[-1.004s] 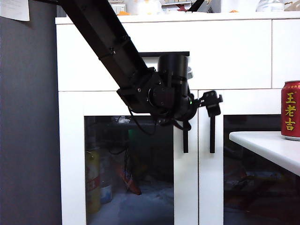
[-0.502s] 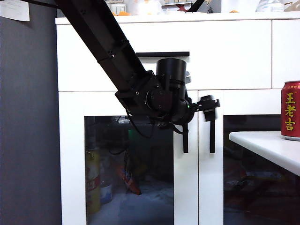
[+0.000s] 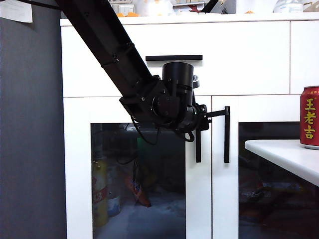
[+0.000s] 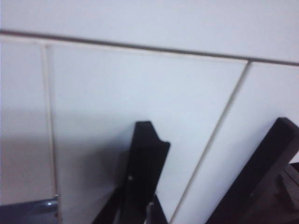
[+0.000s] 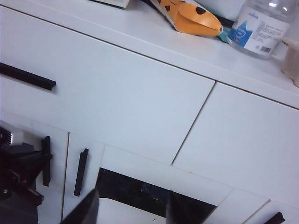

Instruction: Open the left door of the white cabinet, pick up a can of beverage from the table on the right, place it inside the cabinet, and finally close the cabinet door.

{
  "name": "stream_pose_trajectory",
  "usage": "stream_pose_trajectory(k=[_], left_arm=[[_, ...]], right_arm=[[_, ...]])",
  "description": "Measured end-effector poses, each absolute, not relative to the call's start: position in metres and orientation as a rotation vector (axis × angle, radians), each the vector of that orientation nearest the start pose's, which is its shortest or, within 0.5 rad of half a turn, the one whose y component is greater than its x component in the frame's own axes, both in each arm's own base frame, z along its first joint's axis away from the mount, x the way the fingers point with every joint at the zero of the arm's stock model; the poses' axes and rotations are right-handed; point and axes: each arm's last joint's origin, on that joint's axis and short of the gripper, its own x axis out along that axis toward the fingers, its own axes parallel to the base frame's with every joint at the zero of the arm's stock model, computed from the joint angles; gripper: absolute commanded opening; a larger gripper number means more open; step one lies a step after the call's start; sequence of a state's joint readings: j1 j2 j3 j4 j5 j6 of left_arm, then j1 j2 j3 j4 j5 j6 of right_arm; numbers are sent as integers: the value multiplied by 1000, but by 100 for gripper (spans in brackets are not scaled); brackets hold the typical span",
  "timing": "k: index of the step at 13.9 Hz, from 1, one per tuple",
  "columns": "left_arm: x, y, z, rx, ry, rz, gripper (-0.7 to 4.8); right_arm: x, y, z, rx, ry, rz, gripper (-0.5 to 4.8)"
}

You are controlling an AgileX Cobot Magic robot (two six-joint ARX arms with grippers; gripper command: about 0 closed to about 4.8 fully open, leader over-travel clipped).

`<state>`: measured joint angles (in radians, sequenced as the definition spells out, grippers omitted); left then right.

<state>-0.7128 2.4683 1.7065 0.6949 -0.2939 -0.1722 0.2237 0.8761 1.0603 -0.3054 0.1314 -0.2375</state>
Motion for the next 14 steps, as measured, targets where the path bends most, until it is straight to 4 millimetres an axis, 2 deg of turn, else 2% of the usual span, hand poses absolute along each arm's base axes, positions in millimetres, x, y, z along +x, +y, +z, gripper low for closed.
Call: stream_pose_trajectory(k=[7, 14], left_arm=[[414, -347, 136, -137, 97, -419, -5], [414, -347, 136, -137, 97, -419, -5]], right_arm=[[175, 36, 405, -246, 40, 101, 189], [203, 45, 396, -152, 51, 200, 189]])
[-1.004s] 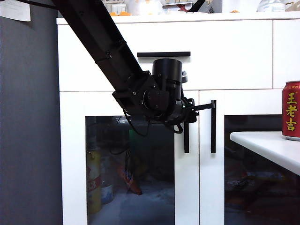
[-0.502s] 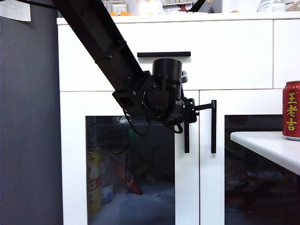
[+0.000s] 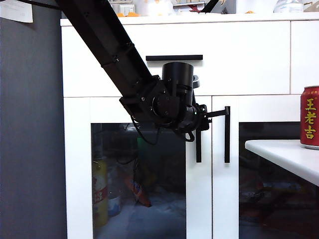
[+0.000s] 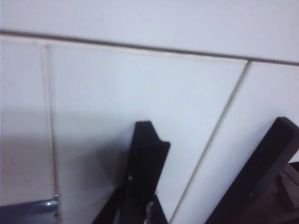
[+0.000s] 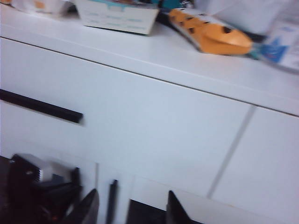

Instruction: Open the left door of the white cabinet, pick up a can of beverage from the table on the right, place it inside the cabinet, and finally close the cabinet door.

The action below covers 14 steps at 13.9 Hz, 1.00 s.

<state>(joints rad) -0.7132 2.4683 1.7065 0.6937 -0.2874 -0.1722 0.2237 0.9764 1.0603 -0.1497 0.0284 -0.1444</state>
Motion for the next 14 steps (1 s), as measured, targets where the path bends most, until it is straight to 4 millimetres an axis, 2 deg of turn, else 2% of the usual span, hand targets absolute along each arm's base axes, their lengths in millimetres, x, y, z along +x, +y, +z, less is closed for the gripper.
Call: stream_pose_trajectory(k=[3, 7, 14], left_arm=[[414, -347, 136, -136, 98, -419, -5], [414, -348, 136, -132, 105, -419, -5], [413, -349, 137, -137, 96, -421, -5]], right_arm=[[226, 52, 388, -143, 48, 256, 189], [250, 58, 367, -150, 139, 262, 189], [253, 58, 365, -154, 148, 263, 189]])
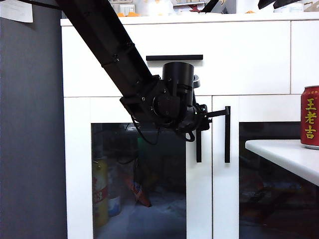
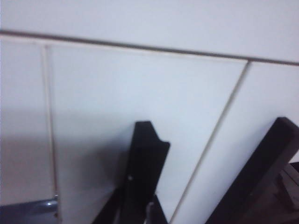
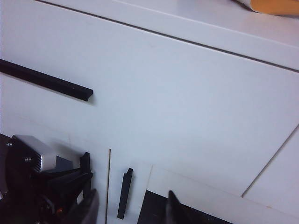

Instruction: Open the left door of the white cabinet, pick up a can of beverage from the table on the right, place it inside the cabinet, and finally close the cabinet door.

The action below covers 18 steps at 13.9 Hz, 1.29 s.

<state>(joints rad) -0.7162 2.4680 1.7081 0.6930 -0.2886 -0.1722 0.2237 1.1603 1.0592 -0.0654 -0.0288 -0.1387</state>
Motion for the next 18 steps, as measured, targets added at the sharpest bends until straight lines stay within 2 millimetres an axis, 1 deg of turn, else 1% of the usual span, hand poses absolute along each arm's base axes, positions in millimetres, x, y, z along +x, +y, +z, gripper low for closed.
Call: stream_pose_trajectory(k=[13, 16, 18], left_arm=[[413, -349, 136, -136, 97, -422, -5], [412, -350, 136, -139, 92, -423, -5], [407, -349, 132, -155, 58, -427, -5]], right_arm=[[253, 59, 365, -148, 147, 289, 189], [253, 59, 365, -148, 147, 289, 189], [253, 59, 365, -148, 147, 289, 189]])
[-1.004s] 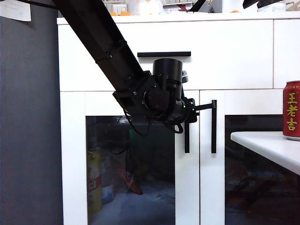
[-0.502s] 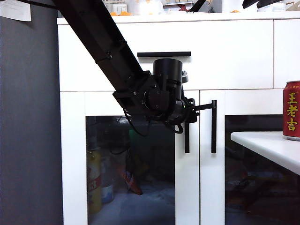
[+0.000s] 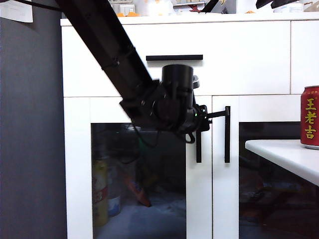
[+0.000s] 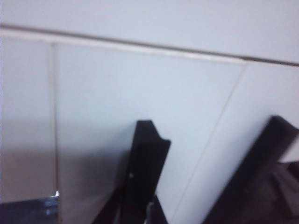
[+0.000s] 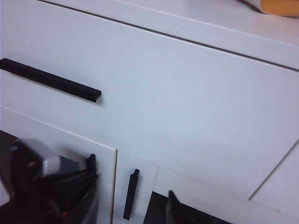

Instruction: Open the left door of the white cabinet, pick up a can of beverage from the table on the right, place it inside the cabinet, and finally close the cabinet door.

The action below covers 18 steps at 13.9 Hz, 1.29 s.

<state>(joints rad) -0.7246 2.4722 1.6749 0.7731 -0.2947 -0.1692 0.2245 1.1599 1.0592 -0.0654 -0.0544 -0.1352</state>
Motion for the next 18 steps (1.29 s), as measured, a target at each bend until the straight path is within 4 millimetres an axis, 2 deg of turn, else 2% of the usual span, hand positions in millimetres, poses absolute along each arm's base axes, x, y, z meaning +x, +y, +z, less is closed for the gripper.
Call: stream_pose_trajectory(k=[1, 7, 8, 10, 11, 15, 18], left_arm=[[400, -348, 128, -160, 43, -435, -5], [353, -325, 138, -109, 147, -484, -5], [345, -320, 140, -102, 162, -487, -5], [327, -305, 146, -81, 205, -508, -5], [322, -303, 147, -76, 214, -514, -5], [300, -289, 157, -49, 269, -530, -5], [295, -285, 162, -36, 286, -533, -5]], right_arm=[[253, 59, 365, -148, 147, 289, 189], [259, 62, 360, -146, 161, 321, 188], [266, 64, 355, -145, 166, 355, 164], [291, 72, 334, -163, 186, 430, 88], [297, 74, 328, -160, 196, 451, -11], [327, 86, 278, -99, 362, 627, -5], [344, 92, 241, -55, 463, 720, -5]])
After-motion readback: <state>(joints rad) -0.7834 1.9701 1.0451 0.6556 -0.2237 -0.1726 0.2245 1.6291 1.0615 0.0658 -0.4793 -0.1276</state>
